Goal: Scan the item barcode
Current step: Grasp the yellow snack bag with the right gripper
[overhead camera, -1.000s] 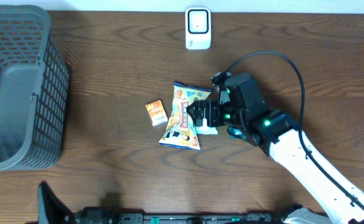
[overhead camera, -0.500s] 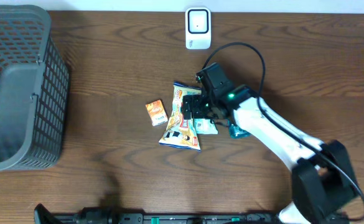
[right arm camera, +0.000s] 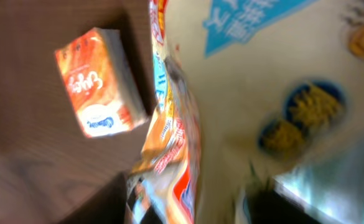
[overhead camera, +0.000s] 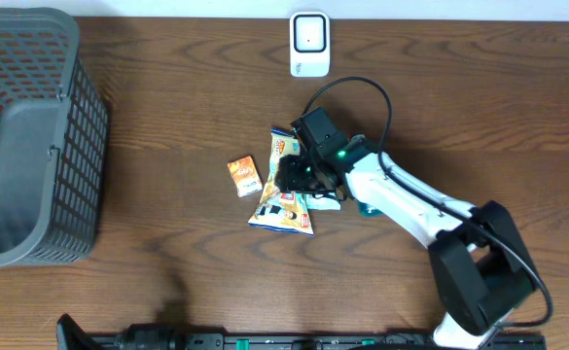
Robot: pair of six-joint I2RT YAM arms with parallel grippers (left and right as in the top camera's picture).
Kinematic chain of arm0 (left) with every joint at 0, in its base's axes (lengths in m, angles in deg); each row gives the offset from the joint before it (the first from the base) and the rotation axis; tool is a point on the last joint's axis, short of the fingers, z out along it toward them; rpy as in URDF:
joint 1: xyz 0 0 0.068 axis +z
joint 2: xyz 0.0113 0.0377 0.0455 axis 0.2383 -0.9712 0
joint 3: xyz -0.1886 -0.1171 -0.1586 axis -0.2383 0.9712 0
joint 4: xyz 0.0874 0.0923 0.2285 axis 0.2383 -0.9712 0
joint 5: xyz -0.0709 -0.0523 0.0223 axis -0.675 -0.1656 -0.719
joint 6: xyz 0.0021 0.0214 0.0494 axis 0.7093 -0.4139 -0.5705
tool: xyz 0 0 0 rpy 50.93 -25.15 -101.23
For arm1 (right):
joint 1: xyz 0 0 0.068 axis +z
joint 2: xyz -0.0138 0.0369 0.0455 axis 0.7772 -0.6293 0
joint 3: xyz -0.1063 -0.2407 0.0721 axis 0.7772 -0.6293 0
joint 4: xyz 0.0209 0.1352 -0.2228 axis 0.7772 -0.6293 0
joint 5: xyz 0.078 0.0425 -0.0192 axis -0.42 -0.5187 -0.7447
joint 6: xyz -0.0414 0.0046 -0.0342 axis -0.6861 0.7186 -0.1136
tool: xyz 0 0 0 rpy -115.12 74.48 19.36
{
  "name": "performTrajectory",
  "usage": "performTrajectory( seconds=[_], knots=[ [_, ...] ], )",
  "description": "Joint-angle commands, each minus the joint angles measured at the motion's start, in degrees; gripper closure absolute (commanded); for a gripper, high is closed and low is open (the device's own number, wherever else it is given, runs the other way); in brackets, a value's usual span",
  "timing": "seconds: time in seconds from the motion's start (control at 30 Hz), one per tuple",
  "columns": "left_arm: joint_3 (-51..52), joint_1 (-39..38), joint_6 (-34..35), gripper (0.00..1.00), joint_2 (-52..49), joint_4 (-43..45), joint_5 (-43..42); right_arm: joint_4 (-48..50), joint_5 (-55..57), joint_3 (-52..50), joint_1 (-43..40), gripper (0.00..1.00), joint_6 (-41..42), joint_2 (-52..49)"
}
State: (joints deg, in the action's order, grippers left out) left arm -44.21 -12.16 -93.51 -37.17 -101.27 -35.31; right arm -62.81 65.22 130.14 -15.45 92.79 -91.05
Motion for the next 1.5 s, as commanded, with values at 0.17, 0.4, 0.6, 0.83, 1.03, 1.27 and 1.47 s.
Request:
performTrajectory(
  seconds=[0.17,0.4,0.6,0.83,1.03,1.27,1.47],
  knots=[
    [0.17,0.24,0.52,0.02,0.09,0.28,0.28,-0.98,1.40,0.31,0.22,0.43,6.25,-6.78],
    [0.15,0.24,0.52,0.02,0.09,0.42,0.28,-1.38,1.40,0.31,0.48,0.01,6.05,-8.66],
    [0.11,0.24,0.52,0.02,0.09,0.68,0.28,-1.75,1.31,0.31,1.44,0.47,2.58,-8.66],
    [0.11,0.24,0.52,0.02,0.09,0.68,0.26,-1.14,-11.45,0.44,-0.17,0.99,7.63,-8.61],
    [0.11,0.24,0.52,0.02,0.09,0.66,0.28,-2.32,-33.18,0.74,-7.52,0.99,8.17,-8.59],
    [0.11,0.24,0.52,0.02,0.09,0.57,0.28,-6.78,-54.14,0.74,-13.88,0.98,12.72,-8.59],
    [0.11,0.24,0.52,0.02,0.09,0.46,0.28,-6.73,-64.43,0.74,-14.29,0.99,10.64,-8.59]
  ],
)
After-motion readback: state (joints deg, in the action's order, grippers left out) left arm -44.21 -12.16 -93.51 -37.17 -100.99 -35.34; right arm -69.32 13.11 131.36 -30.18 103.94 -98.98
